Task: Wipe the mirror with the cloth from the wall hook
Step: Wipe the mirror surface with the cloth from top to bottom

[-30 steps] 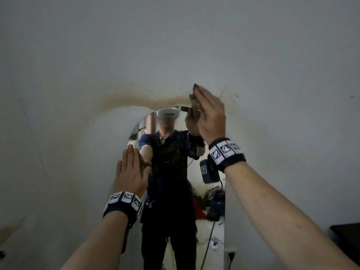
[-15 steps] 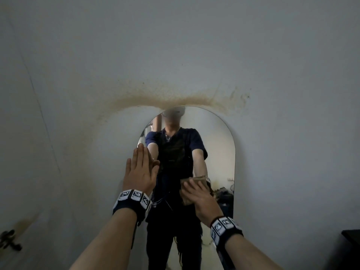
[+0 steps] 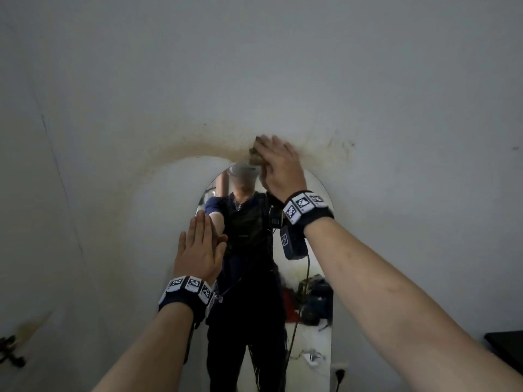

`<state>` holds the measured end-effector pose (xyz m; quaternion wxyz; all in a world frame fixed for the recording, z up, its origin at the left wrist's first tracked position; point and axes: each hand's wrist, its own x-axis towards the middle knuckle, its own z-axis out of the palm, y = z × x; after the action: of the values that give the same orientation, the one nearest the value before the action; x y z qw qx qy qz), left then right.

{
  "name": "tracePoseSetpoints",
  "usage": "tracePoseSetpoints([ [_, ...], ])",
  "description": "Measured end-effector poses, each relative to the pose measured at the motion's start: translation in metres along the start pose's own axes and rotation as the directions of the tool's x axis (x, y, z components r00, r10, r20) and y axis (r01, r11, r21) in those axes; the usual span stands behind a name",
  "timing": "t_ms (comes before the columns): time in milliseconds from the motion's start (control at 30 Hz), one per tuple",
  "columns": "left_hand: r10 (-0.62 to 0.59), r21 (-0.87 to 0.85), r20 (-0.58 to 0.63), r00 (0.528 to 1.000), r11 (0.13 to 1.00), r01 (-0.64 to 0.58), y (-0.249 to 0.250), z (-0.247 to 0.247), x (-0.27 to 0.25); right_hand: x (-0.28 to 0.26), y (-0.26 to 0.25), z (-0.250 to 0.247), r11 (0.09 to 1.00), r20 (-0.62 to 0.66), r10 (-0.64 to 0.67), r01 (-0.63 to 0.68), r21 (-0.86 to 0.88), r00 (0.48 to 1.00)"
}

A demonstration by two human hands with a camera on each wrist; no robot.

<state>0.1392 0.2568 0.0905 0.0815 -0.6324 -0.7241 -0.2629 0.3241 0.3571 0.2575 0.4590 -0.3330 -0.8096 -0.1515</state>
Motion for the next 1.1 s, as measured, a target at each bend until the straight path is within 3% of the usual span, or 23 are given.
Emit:
tracePoseSetpoints([
  [67, 0.001, -0.008, -0.005, 1.0, 1.0, -0.001, 0.0, 0.0, 0.001, -0.015, 0.0, 0.022, 0.999, 0.129, -0.027, 0.033, -0.042, 0.991],
  [233, 0.009, -0.004, -0.01, 1.0, 1.0, -0.009, -0.004, 0.003, 0.004, -0.11, -0.004, 0.066, 0.992, 0.209, -0.127, 0.128, 0.01, 0.97],
  [400, 0.021, 0.014, 0.008, 1.0, 1.0, -0.021, -0.006, 0.002, 0.005, -0.199, 0.0, 0.081, 0.96, 0.461, -0.276, 0.215, 0.182, 0.843],
  [467, 0.026, 0.011, 0.001, 1.0, 1.0, -0.026, -0.005, 0.0, 0.005, -0.211, -0.002, 0.077, 0.956, 0.475, -0.268, 0.168, 0.242, 0.838],
  [533, 0.029, 0.021, -0.005, 1.0, 0.999, -0.029, -0.005, -0.003, 0.004, -0.196, -0.01, 0.06, 0.929, 0.409, -0.151, -0.012, 0.37, 0.9],
  [600, 0.028, 0.02, -0.001, 1.0, 0.999, -0.028, -0.005, -0.003, 0.003, -0.162, -0.016, 0.041, 0.874, 0.23, 0.004, -0.115, 0.472, 0.973],
  [700, 0.024, 0.024, 0.004, 1.0, 0.999, -0.024, -0.004, -0.002, 0.001, -0.09, -0.022, 0.014, 0.923, -0.037, 0.126, -0.103, 0.37, 0.991],
  [767, 0.029, 0.027, -0.008, 1.0, 0.999, -0.028, -0.005, -0.001, 0.001, -0.039, -0.023, 0.002, 0.971, -0.162, 0.077, -0.037, 0.236, 0.984],
  [833, 0.031, 0.026, -0.011, 0.999, 0.999, -0.03, -0.007, 0.0, 0.002, -0.003, -0.029, 0.004, 0.995, -0.117, -0.023, 0.034, 0.093, 0.993],
  [900, 0.036, 0.033, -0.013, 0.999, 0.999, -0.036, -0.007, 0.0, 0.003, 0.006, -0.032, 0.024, 0.996, 0.045, -0.09, 0.089, 0.012, 0.995],
  [1033, 0.067, 0.067, -0.019, 0.998, 0.996, -0.066, -0.009, 0.0, 0.006, -0.05, -0.03, 0.074, 0.985, 0.204, -0.173, 0.174, 0.011, 0.964],
  [1100, 0.082, 0.084, -0.011, 0.997, 0.993, -0.081, -0.011, 0.001, 0.009, -0.09, -0.03, 0.087, 0.958, 0.284, -0.284, 0.282, 0.05, 0.916],
])
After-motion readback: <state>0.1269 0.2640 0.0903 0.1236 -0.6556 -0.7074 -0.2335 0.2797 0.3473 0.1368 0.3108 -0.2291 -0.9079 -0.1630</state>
